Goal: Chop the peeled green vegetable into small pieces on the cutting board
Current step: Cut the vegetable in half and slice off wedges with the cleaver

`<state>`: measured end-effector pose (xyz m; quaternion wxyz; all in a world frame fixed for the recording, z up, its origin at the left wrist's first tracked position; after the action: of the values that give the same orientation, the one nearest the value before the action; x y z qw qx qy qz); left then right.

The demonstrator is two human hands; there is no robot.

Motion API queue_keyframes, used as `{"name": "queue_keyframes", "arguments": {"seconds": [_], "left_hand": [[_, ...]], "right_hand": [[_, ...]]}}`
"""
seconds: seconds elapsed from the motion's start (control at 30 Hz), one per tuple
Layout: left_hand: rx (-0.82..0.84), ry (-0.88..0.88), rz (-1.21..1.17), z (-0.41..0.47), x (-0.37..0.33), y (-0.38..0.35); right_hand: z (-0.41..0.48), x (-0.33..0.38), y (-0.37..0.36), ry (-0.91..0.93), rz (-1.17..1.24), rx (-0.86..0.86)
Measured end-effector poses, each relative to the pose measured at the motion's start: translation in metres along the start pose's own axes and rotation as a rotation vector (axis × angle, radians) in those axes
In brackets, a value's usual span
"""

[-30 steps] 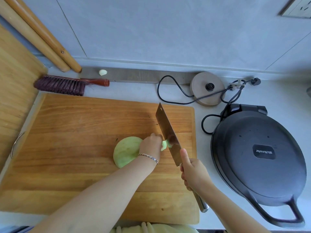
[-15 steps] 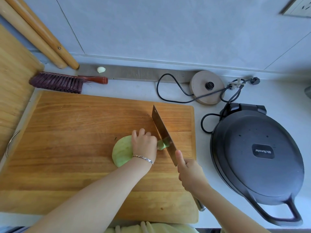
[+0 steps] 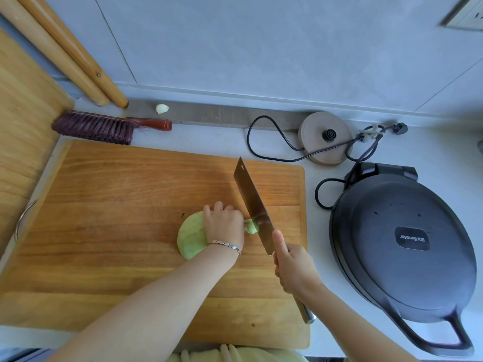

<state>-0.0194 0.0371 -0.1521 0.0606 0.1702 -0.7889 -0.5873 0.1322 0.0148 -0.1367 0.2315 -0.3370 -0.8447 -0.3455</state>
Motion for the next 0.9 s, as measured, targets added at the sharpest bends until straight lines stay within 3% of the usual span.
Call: {"name": "queue_keyframes", "arguments": {"seconds": [0.23,0.5,0.8,0.9], "left_hand": [[-0.009,0.004,0.001,0.000,-0.001,0.000],[-0.006,0.019,-0.025,-0.001,0.001,0.004],[-0.106,0.020,-0.095,-0.010,0.020,0.020],[-0.201,0.012,-0.191,-0.011,0.023,0.029]], "right_hand": [[0.008,-0.001,-0.016,0.012,-0.133,-0.053],[0.002,-0.004,-0.007,0.015,0.078,-0.022],[0.003,0.001,-0.022,0.003,-0.073,-0.009],[0.007,0.006,-0.025,-0.005,0.004,-0.008]]}}
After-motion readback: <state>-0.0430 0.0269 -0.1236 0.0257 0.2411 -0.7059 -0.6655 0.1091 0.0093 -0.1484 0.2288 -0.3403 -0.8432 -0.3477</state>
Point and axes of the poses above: each hand's wrist, its own z-axis towards the middle knuckle, its own y-axis out of the back of the hand, x = y × z, the point moved 5 cm from there along z, towards the middle knuckle, and after that the axes turned 2 degrees about y, right-handed, at the moved point
